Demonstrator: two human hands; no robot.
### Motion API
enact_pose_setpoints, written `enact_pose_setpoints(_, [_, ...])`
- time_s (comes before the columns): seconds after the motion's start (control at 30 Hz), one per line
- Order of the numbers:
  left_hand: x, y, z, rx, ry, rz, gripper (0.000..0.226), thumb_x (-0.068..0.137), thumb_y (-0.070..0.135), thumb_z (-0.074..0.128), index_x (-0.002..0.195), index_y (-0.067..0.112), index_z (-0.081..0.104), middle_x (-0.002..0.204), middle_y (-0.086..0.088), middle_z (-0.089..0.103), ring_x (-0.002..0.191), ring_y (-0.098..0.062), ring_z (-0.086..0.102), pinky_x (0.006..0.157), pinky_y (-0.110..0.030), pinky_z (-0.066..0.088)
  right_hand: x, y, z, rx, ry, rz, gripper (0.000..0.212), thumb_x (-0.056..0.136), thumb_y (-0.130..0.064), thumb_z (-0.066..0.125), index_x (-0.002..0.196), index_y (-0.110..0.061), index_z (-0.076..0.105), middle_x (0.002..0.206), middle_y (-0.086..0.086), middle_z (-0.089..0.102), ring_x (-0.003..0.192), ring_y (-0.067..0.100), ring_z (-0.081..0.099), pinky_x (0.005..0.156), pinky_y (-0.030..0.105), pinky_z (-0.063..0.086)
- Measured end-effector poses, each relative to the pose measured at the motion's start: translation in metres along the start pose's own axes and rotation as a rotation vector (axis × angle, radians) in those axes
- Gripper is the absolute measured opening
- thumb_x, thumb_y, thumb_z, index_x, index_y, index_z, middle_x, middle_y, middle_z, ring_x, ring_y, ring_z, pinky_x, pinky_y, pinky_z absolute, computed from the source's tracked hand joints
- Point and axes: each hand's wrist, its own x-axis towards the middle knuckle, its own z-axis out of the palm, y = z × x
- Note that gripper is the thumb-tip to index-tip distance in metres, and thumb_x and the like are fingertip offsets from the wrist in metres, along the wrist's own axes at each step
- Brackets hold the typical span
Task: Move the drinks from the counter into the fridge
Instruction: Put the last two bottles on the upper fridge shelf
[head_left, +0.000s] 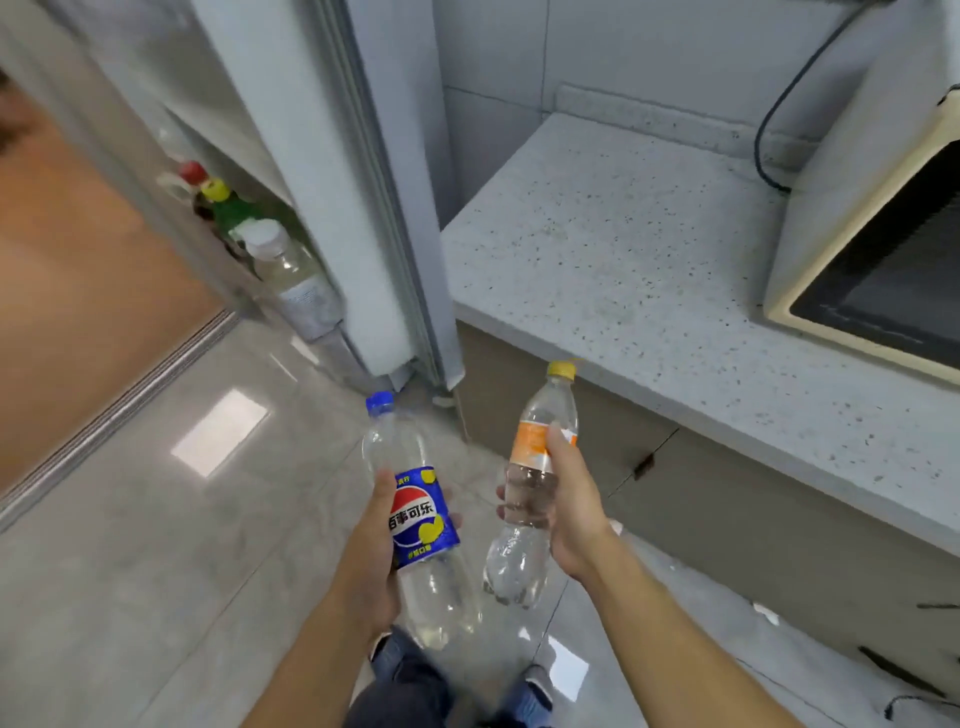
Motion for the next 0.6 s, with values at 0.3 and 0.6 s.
enact_pose_setpoints(0.3, [-0.027,0.052,-0.134,-0.157,0.117,0.108,0.078,0.069,0.072,0.056,0.109,0.006,0.071,0.104,-0.021,0.074,0.084,-0.030,0.074,0.067,-0.037,0.062,0.020,0.068,0.135,-0.232,-0.165,0.143,0.073,0.091,-0.058,0.057,0.124,0.008,0.053,0.082,0.016,0.062,0.064,0.026,0.061,0.060,0.035,0.052])
enact_pose_setpoints(0.6, [-0.051,0.130,-0.293,-0.012,0.273,0.236,0.068,0.064,0.064,0.064,0.114,0.018,0.067,0.097,-0.007,0.077,0.082,-0.021,0.075,0.064,-0.030,0.058,0.033,0.149,0.315,-0.382,-0.361,0.121,0.056,0.076,-0.054,0.074,0.111,-0.013,0.060,0.087,0.017,0.067,0.071,0.032,0.066,0.065,0.043,0.056])
